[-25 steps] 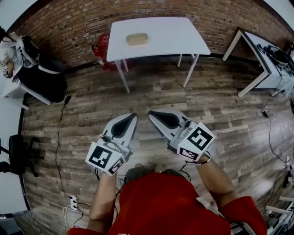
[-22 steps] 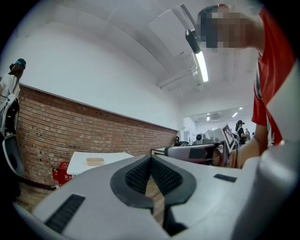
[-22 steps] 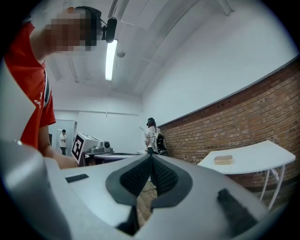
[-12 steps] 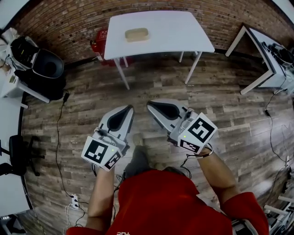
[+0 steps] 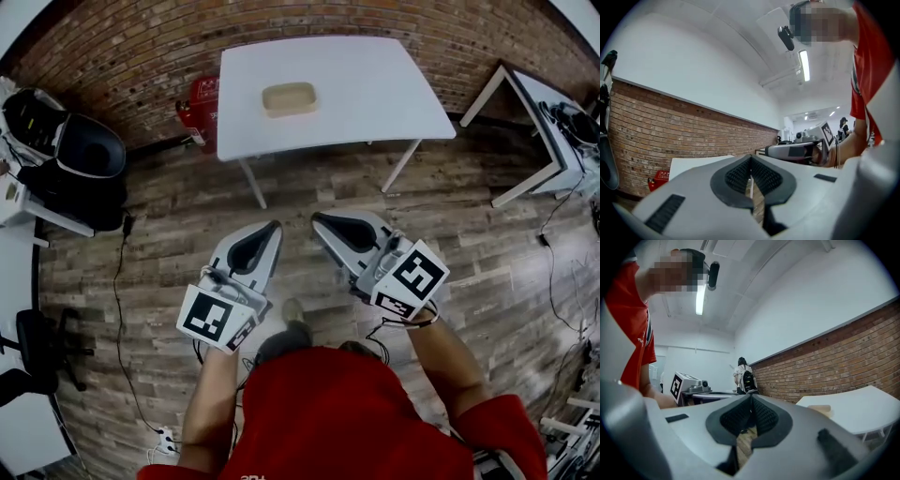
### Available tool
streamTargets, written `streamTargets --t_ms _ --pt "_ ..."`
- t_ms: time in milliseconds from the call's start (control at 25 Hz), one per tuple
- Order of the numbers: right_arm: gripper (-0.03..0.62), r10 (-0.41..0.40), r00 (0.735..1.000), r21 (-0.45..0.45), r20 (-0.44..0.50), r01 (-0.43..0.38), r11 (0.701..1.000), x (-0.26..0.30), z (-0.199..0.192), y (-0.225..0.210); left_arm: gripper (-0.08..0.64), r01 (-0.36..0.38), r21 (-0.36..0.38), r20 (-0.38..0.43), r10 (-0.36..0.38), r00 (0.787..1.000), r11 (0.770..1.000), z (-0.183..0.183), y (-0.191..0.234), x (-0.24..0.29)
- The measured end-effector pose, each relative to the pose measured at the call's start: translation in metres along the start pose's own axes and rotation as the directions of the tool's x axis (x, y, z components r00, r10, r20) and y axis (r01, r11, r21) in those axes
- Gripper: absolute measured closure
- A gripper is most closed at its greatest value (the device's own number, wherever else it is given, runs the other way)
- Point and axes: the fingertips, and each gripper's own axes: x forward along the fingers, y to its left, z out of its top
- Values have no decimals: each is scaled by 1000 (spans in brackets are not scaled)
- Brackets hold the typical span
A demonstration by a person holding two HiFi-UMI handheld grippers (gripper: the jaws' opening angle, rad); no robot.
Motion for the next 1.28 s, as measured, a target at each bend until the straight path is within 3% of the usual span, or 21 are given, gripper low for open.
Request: streamTargets --t_ms 360,720,1280 --pt "561 -73 997 -9 -12 73 997 75 0 -65 545 47 8 -9 -47 999 999 -5 98 37" --pt "561 -105 994 -5 -44 104 995 111 -6 -137 545 72 -22 -14 -72 997 997 -18 160 89" --pt "561 -35 994 7 -103 36 999 167 -29 -286 545 98 -29 -54 -100 994 995 -53 255 195"
